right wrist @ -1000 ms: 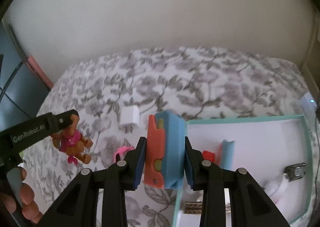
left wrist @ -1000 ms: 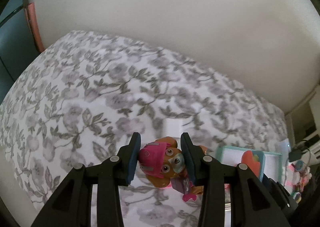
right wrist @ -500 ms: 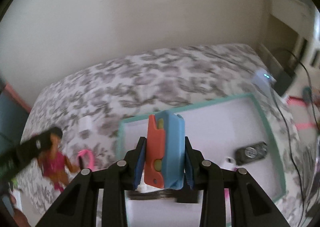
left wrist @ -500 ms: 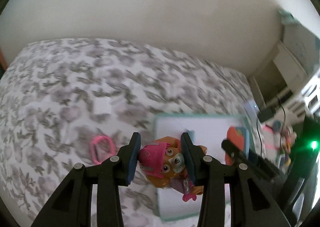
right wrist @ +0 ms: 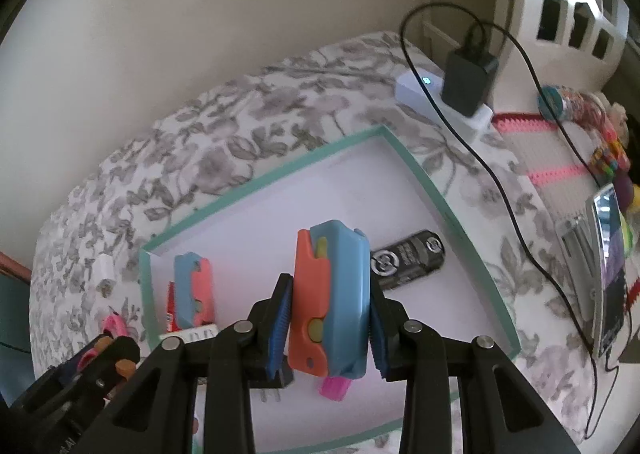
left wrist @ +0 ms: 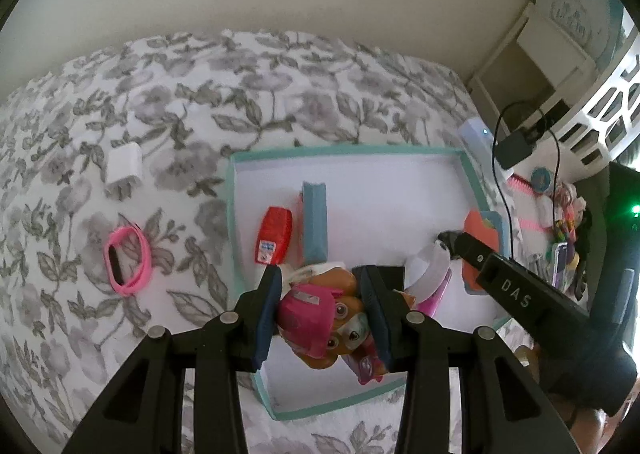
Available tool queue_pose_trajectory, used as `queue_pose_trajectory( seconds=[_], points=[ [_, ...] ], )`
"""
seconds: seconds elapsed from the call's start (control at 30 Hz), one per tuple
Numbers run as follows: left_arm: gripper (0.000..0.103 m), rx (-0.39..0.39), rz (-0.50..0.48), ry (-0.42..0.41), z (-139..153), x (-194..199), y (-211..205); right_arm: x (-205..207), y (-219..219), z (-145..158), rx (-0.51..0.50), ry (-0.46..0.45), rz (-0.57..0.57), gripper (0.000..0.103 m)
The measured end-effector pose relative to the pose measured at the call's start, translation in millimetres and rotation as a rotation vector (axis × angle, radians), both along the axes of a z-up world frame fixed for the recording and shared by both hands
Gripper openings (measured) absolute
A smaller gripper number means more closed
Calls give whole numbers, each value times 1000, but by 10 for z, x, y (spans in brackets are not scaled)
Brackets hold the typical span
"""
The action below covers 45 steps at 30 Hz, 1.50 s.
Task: Organize rigid objects
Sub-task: 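Carry the puppy figurine in the left gripper while right gripper carries the coral-and-blue toy into the tray, then open the left gripper to drop the figurine while right gripper releases the coral-and-blue toy, then withdraw both tools from the tray back over the remaining pile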
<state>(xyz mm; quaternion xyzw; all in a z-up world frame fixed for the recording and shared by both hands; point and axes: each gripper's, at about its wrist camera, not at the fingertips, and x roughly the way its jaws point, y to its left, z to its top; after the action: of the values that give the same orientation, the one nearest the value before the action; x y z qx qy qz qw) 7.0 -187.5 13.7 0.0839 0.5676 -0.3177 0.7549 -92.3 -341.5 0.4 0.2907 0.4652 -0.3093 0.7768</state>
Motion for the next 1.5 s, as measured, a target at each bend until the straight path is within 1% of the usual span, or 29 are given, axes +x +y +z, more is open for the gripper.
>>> queue_pose_trajectory(
  seconds=[0.1,0.3,0.6,0.9,0.93,0.97,1.0,1.03,1.2,1.33,1.47,1.5],
  points=[
    [43,28,-11,16,-100,-11,-38,-28,-11,-51,12,24,-5,37],
    [43,56,-41,28,-171,-55,-109,-54,-22,-195,47,73,-13,37],
    [43,106,-57,37,-324,-87,-169,-73,-5,-173,55,74,-7,37],
    [43,121,-43,38,-365,-73,-159,-30,10,-196,57,78,3,37],
    [43,122,-39,38,-363,-65,-156,-28,9,-198,57,79,4,37],
    [47,124,-36,36,-360,-59,-152,-25,9,-199,56,80,4,37],
    [53,125,-33,32,-353,-53,-148,-21,10,-197,54,82,3,37],
    [55,126,-31,26,-340,-52,-143,-18,11,-195,53,83,3,38],
    [55,109,-21,-7,-233,-42,-112,-9,12,-185,46,86,4,38],
    [55,87,-5,-50,-96,-28,-61,0,19,-123,23,73,8,38],
    [55,75,35,-90,16,30,20,27,49,-31,-6,58,18,39],
    [55,78,48,-97,27,53,42,34,57,-17,-12,55,21,41]
  ],
)
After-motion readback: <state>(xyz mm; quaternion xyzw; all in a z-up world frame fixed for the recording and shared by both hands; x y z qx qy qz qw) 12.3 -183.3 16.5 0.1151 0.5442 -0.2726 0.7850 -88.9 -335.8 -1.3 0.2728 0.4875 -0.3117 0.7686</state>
